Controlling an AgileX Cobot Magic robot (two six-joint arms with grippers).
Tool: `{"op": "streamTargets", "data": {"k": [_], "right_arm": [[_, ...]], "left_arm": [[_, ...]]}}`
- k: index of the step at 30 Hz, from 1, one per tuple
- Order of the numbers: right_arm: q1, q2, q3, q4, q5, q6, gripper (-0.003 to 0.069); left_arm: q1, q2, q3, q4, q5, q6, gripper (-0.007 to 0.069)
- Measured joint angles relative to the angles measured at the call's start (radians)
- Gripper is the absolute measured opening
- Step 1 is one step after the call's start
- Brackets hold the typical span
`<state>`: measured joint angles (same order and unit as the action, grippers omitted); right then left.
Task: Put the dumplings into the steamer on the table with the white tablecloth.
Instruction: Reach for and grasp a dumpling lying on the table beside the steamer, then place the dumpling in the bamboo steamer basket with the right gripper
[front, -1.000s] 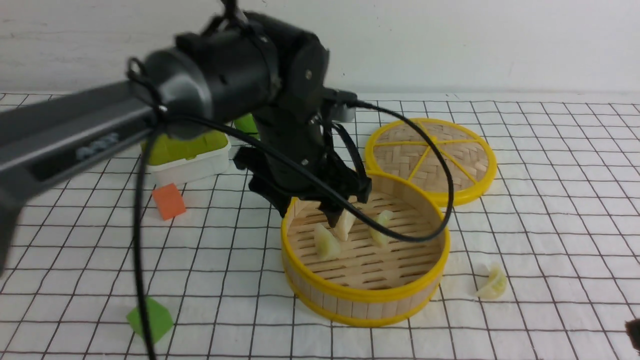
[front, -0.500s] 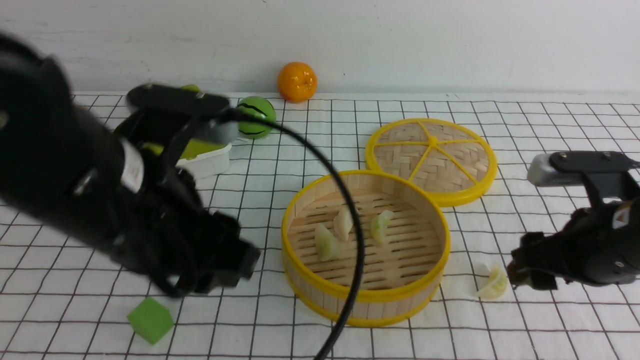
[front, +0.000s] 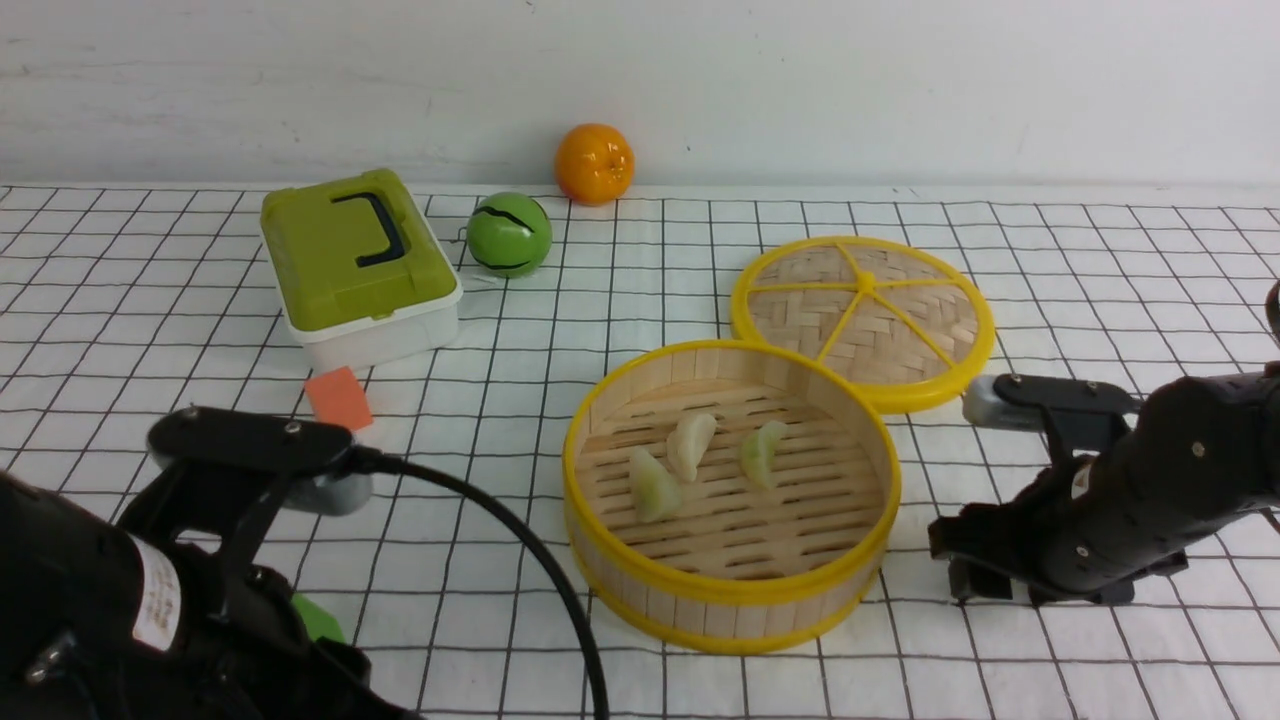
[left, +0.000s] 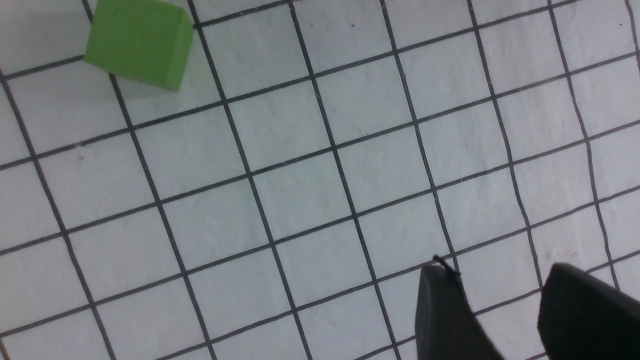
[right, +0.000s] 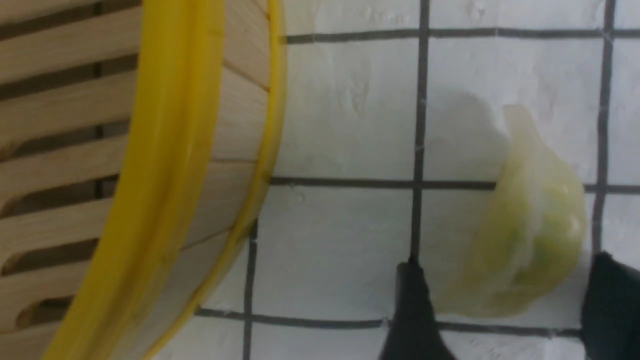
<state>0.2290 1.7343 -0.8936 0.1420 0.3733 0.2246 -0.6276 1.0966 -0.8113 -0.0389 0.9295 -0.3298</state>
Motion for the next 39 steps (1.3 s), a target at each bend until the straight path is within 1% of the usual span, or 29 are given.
{"op": "streamTargets", "data": {"k": [1,2,4,5,6,7,8,9,10,12,17,19,23,26,28,29,31,32,33,34,35,39], "right_arm": [[0.0,0.001,0.0,0.0,-0.001,0.0,0.0379],[0.0,0.001,0.0,0.0,-0.002,0.0,0.0379],[0.0,0.002,-0.001,-0.001,0.002,0.0,0.0251],[0.0,0.002,-0.001,-0.001,0.002,0.0,0.024],[0.0,0.003,-0.005,-0.011,0.013,-0.001,0.0154],[0.0,0.004,-0.011,-0.015,0.025,-0.006,0.0104],[0.0,0.004,-0.012,-0.016,0.029,-0.007,0.0095],[0.0,0.004,-0.029,-0.027,0.062,-0.009,0.0036],[0.0,0.004,-0.034,-0.031,0.072,-0.011,0.0032],[0.0,0.004,-0.075,-0.065,0.147,-0.015,-0.0017],[0.0,-0.032,-0.14,-0.142,0.273,-0.025,-0.002],[0.0,-0.058,-0.16,-0.171,0.31,-0.049,-0.002],[0.0,-0.098,-0.171,-0.174,0.361,-0.105,-0.002],[0.008,-0.123,-0.187,-0.162,0.406,-0.153,-0.002],[0.038,-0.142,-0.217,-0.142,0.424,-0.195,-0.002],[0.038,-0.143,-0.22,-0.142,0.426,-0.198,-0.002],[0.104,-0.149,-0.281,-0.106,0.423,-0.235,-0.0018],[0.11,-0.149,-0.286,-0.103,0.421,-0.239,-0.0018],[0.157,-0.139,-0.33,-0.087,0.414,-0.245,-0.0018],[0.163,-0.137,-0.33,-0.087,0.412,-0.245,-0.0018],[0.199,-0.112,-0.371,-0.079,0.405,-0.248,-0.0018],[0.253,-0.015,-0.441,-0.065,0.396,-0.248,-0.0015]], "left_arm": [[0.0,-0.001,0.0,0.0,0.0,0.0,0.0265],[0.0,-0.001,0.0,0.0,0.0,0.0,0.0265],[0.0,-0.005,0.0,0.001,0.001,0.0,0.0255],[0.0,-0.005,0.0,0.001,0.001,0.0,0.0253],[0.0,-0.005,0.0,0.005,0.004,0.0,0.0247],[0.0,-0.005,0.0,0.008,0.008,0.0,0.0244],[0.0,-0.005,0.0,0.008,0.009,0.0,0.0244],[0.0,-0.007,0.0,0.017,0.017,0.0,0.0242],[0.0,-0.008,0.0,0.017,0.019,0.0,0.0242],[0.0,-0.028,0.005,0.039,0.033,0.0,0.0241],[0.0,-0.128,0.032,0.067,0.045,0.0,0.0241],[0.0,-0.185,0.043,0.084,0.049,-0.001,0.0241],[0.0,-0.276,0.057,0.116,0.056,-0.007,0.0241],[0.0,-0.338,0.062,0.146,0.06,-0.039,0.0241],[0.0,-0.369,0.062,0.17,0.063,-0.064,0.0241],[0.0,-0.371,0.062,0.17,0.062,-0.064,0.0241],[0.0,-0.382,0.062,0.191,0.066,-0.074,0.0241],[0.0,-0.383,0.062,0.191,0.066,-0.076,0.0241],[0.0,-0.383,0.062,0.195,0.066,-0.076,0.0241],[0.0,-0.383,0.062,0.195,0.066,-0.076,0.0241],[0.0,-0.383,0.062,0.195,0.066,-0.077,0.0241],[0.0,-0.383,0.062,0.192,0.09,-0.077,0.0241]]}}
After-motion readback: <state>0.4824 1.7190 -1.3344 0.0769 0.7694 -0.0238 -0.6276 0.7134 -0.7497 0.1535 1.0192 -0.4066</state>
